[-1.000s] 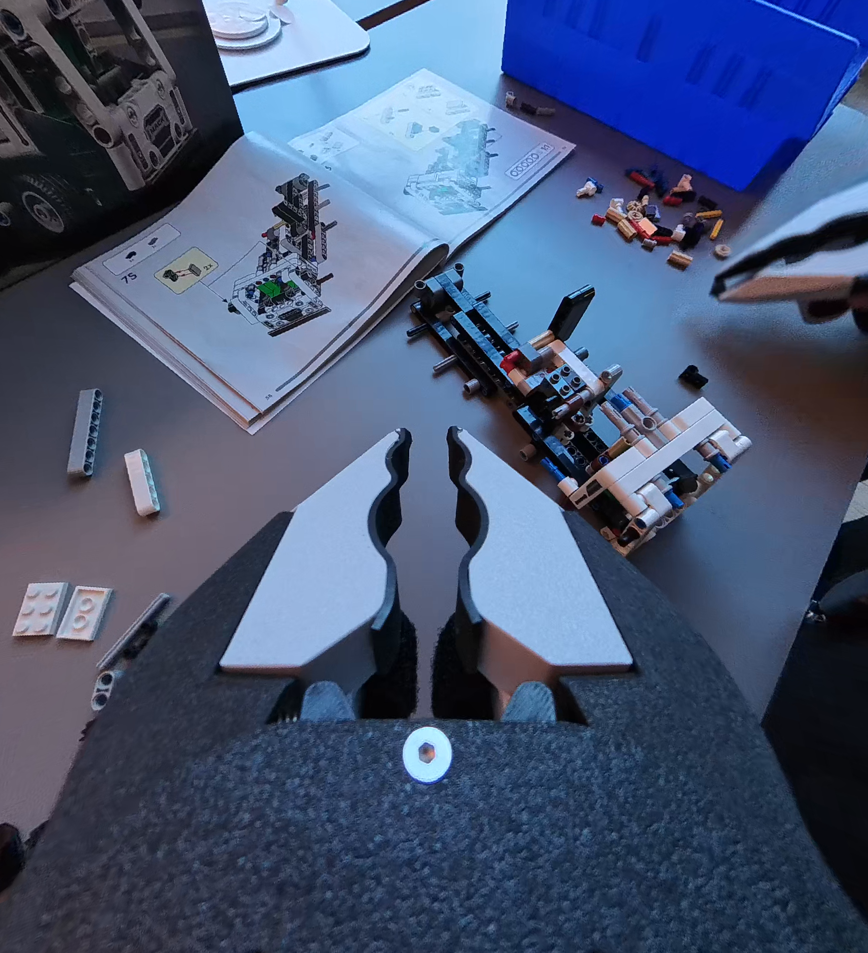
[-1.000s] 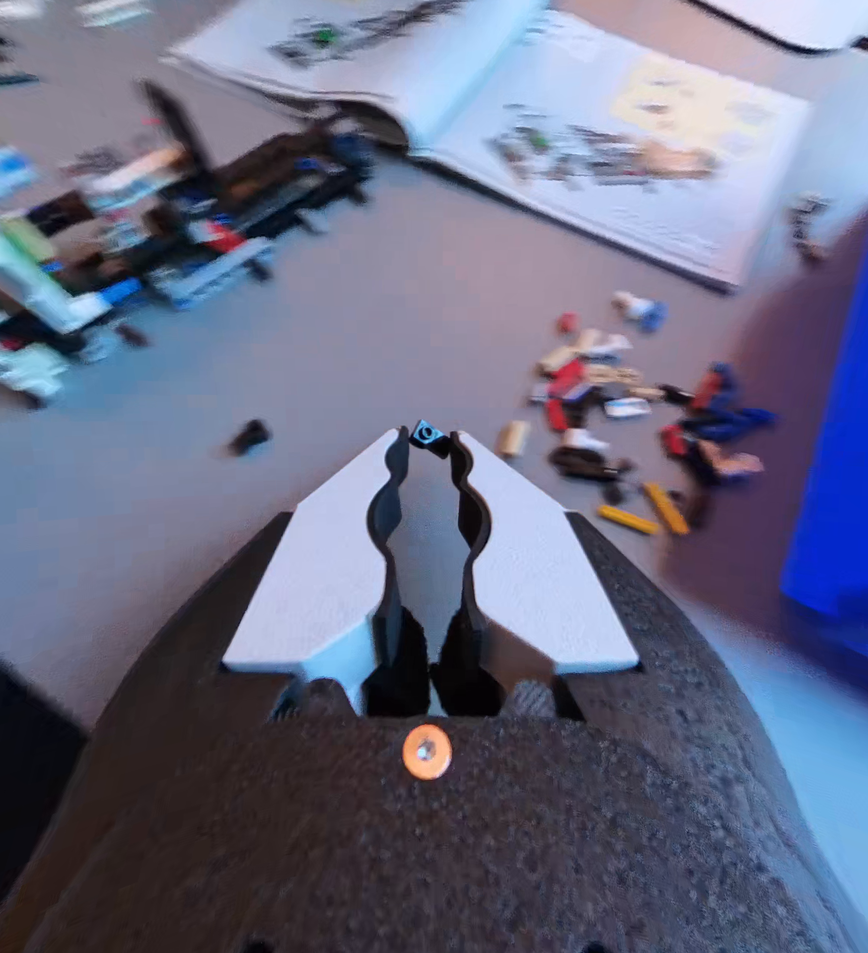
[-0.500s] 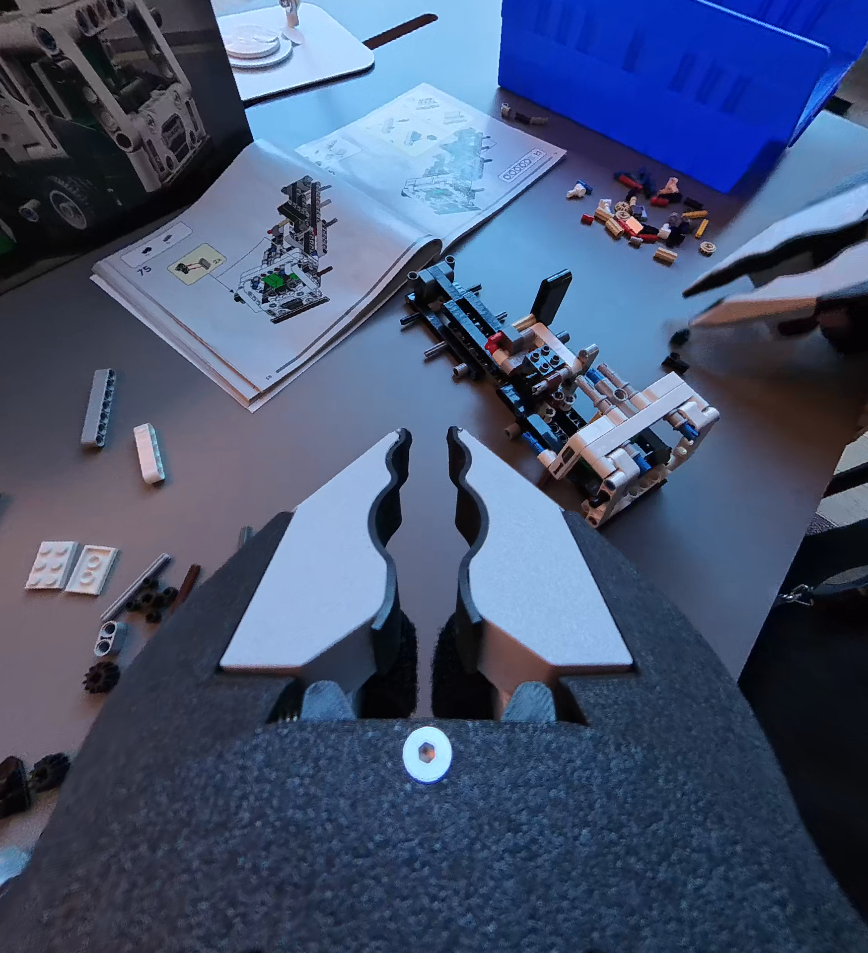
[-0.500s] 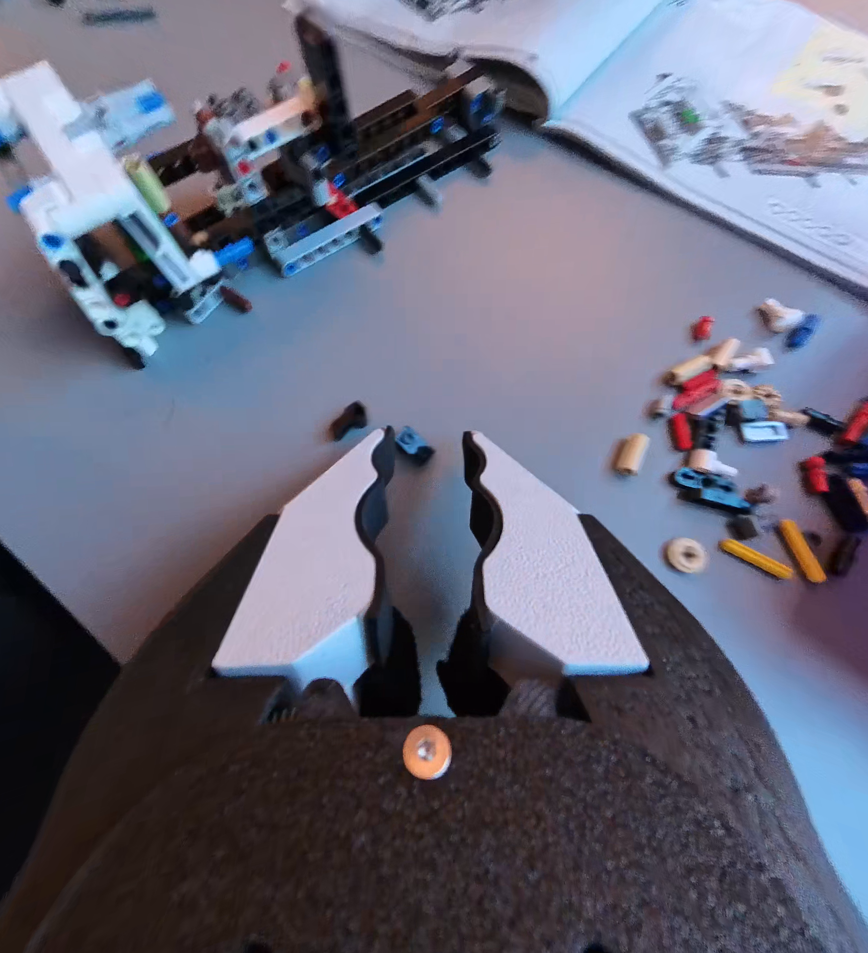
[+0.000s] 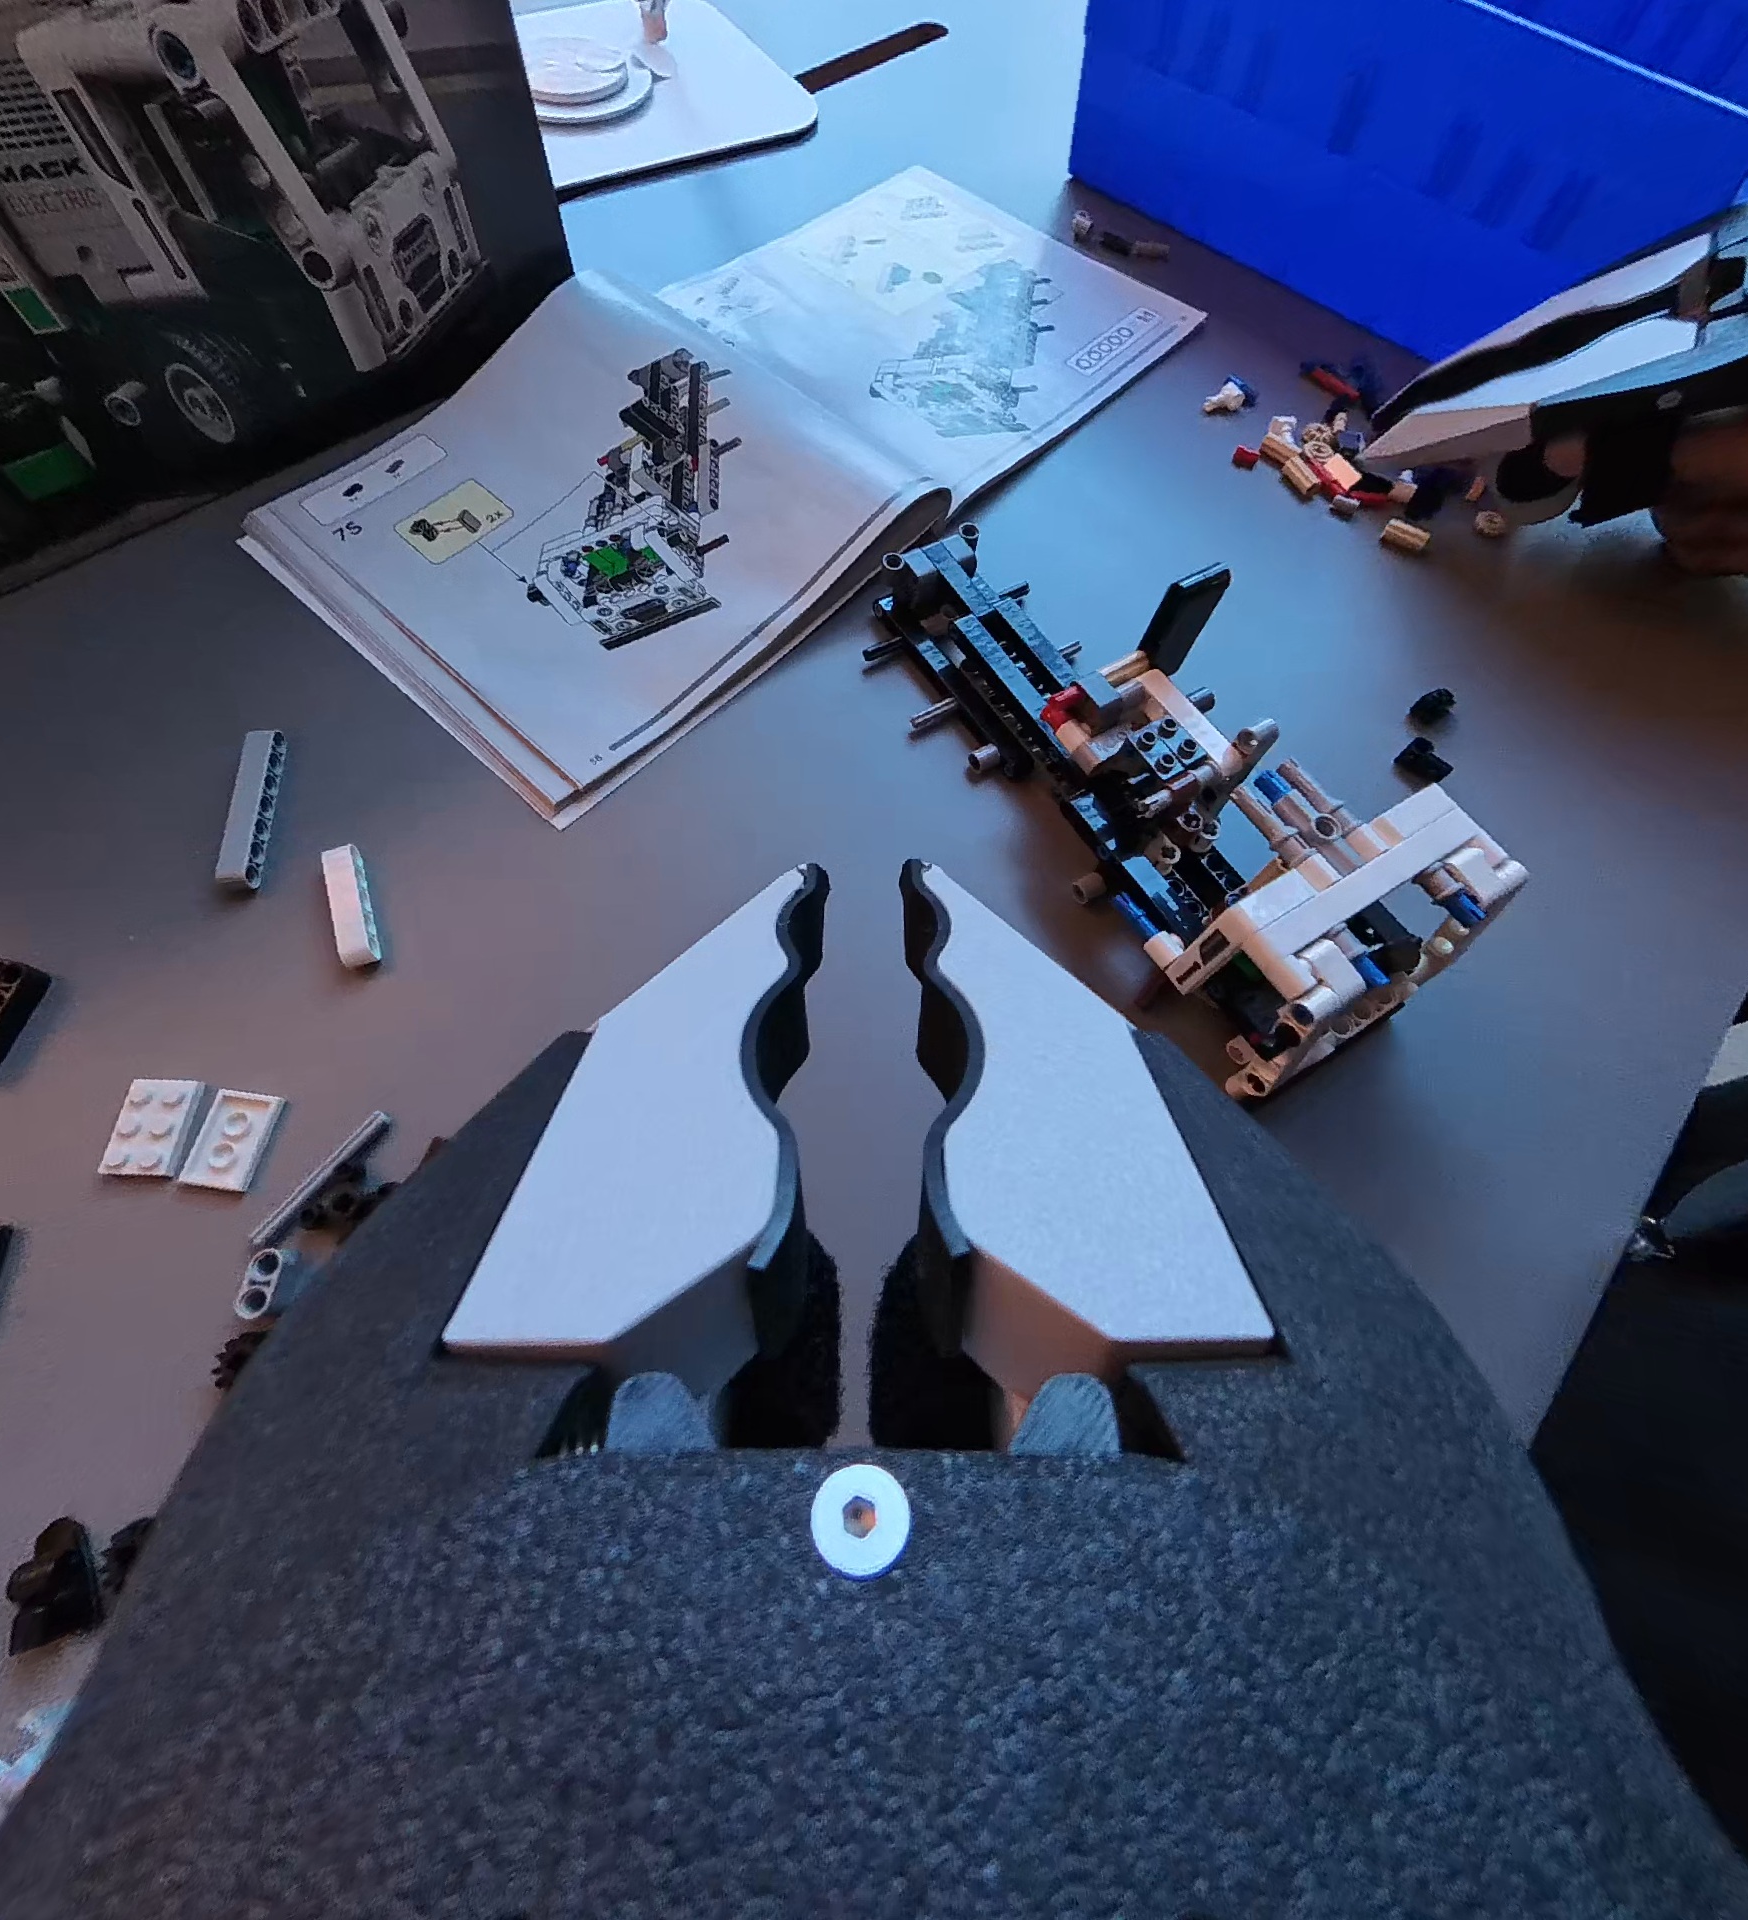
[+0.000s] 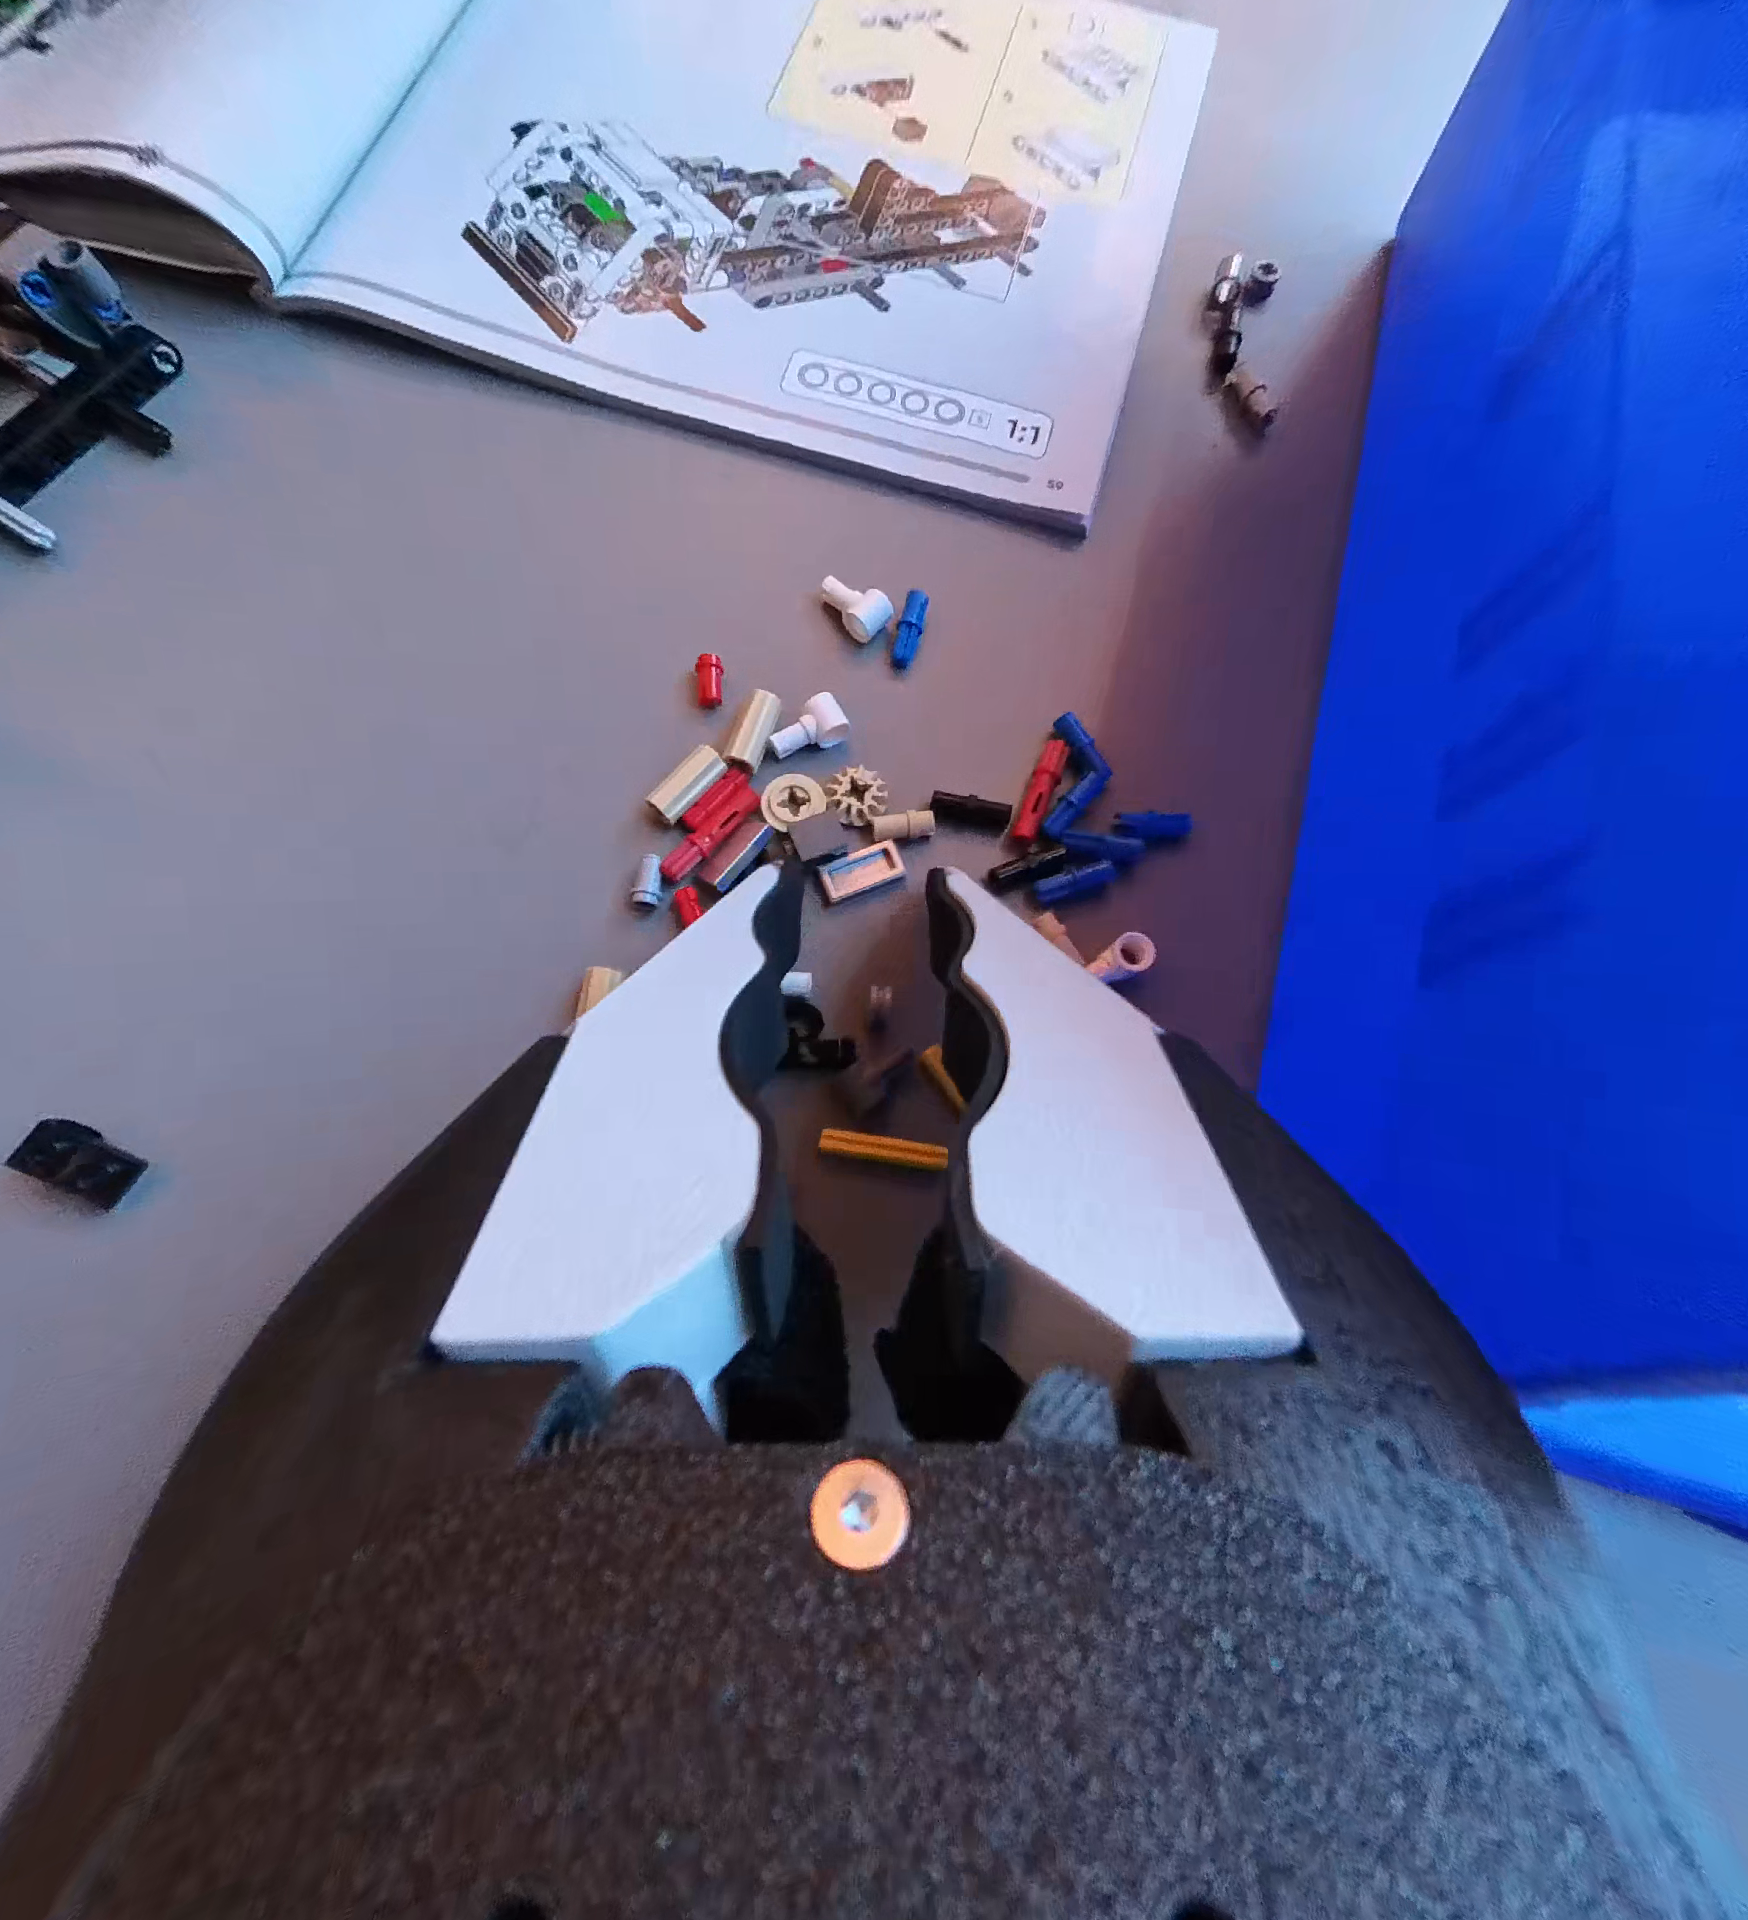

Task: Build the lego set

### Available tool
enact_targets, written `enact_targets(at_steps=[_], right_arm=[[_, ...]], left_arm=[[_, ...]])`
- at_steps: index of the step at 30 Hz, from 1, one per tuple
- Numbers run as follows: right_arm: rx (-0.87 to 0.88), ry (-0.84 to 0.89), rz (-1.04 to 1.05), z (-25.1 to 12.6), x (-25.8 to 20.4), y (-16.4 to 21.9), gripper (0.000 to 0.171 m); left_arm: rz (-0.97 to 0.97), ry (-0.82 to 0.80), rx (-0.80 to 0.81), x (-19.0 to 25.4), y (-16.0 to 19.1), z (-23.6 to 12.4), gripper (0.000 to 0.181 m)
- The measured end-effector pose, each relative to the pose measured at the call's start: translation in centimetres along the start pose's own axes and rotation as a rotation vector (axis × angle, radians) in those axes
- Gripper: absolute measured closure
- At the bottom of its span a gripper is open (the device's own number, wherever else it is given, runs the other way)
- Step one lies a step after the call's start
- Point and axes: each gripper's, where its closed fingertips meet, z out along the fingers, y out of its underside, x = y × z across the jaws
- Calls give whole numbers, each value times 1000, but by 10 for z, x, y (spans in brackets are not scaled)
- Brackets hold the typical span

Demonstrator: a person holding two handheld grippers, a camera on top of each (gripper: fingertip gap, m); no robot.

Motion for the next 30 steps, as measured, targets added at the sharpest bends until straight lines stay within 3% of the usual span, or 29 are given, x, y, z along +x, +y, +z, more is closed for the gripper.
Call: enact_targets(at_steps=[12, 13, 18, 19, 27, 30], right_arm=[[-22, -14, -7, 4, -1, 0, 155], [-13, -11, -12, 2, -2, -1, 164], [66, 4, -17, -13, -8, -5, 165], [63, 8, -23, -14, -9, -2, 171], [103, -96, -35, -38, -34, 4, 171], [92, -121, 1, -36, -36, 12, 157]], left_arm=[[-13, 6, -9, -8, -3, 11, 167], [-12, 6, -10, -8, -3, 10, 167], [3, -4, -6, -5, -4, 6, 167], [0, -3, -2, -4, -4, 5, 167], [3, -1, 11, 3, 0, -4, 167], [-4, 7, 16, 4, 1, -5, 167]])
